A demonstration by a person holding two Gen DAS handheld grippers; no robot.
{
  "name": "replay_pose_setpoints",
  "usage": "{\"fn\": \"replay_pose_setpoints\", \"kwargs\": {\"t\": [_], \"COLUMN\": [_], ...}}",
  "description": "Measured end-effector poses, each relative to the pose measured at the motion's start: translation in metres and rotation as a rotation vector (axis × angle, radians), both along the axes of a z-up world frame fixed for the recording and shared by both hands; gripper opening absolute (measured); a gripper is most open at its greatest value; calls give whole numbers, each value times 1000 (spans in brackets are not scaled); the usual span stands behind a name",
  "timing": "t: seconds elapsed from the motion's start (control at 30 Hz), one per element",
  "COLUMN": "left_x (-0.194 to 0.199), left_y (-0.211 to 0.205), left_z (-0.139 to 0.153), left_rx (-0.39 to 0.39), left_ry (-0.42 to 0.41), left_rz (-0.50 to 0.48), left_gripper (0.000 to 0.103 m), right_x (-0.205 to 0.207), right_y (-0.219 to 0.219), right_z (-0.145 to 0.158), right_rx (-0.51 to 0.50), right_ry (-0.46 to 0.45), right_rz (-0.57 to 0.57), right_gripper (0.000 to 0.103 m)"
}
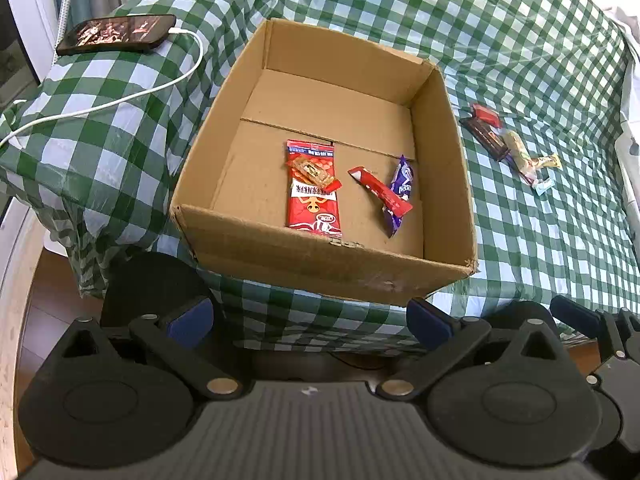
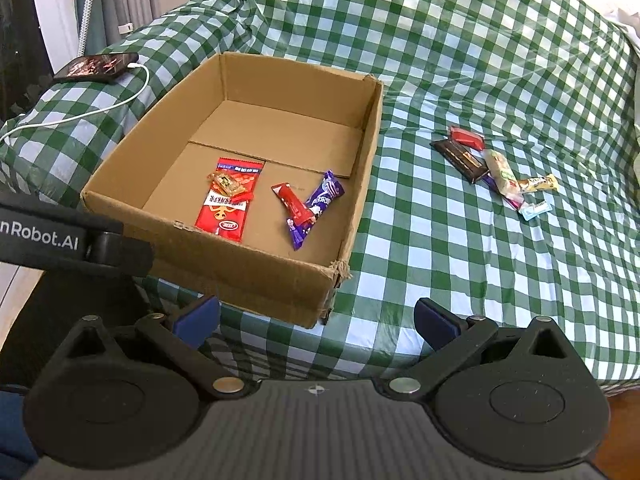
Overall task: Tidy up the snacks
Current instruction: 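Open both grippers to release the snacks and hold above the box, then grasp the dark chocolate bar with the left gripper while the right grasps the blue stick snack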
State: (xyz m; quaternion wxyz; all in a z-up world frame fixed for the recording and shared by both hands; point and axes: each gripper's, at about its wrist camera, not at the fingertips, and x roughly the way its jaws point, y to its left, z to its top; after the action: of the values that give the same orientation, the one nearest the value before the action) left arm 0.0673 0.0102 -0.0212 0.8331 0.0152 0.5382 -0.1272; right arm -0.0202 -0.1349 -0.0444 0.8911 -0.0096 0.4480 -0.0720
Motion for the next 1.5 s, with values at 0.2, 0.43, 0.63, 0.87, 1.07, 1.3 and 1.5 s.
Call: {"fn": "replay_pose_setpoints", "kwargs": {"t": [0.2, 0.43, 0.63, 0.87, 1.07, 1.3, 1.5], "left_x": [-6, -10, -4, 9, 22, 37, 57], "left_y": [3, 4, 1, -14, -36, -76, -122], "left_z": [1, 3, 13, 25, 29, 30, 33], "left_rx": [-5, -9, -14, 10, 41, 71, 77], "left_ry": [-8, -21, -57, -99, -107, -105, -113], "left_rz": [-3, -9, -7, -18, -43, -101, -157], "left_gripper": [103, 103, 103, 103, 103, 103, 103], "right_x": [-3, -4, -5, -6, 1, 6, 4], "right_y": [3, 5, 0, -10, -33, -74, -131], "right_z": [2, 2, 6, 18, 20, 16, 12], "right_rx": [-11, -10, -6, 10, 60, 99, 97], "right_ry": [-2, -5, -34, -127, -147, -165, -174], "right_rz": [2, 4, -5, -3, -42, -131, -256], "right_gripper": [102, 102, 102, 102, 102, 102, 102]}}
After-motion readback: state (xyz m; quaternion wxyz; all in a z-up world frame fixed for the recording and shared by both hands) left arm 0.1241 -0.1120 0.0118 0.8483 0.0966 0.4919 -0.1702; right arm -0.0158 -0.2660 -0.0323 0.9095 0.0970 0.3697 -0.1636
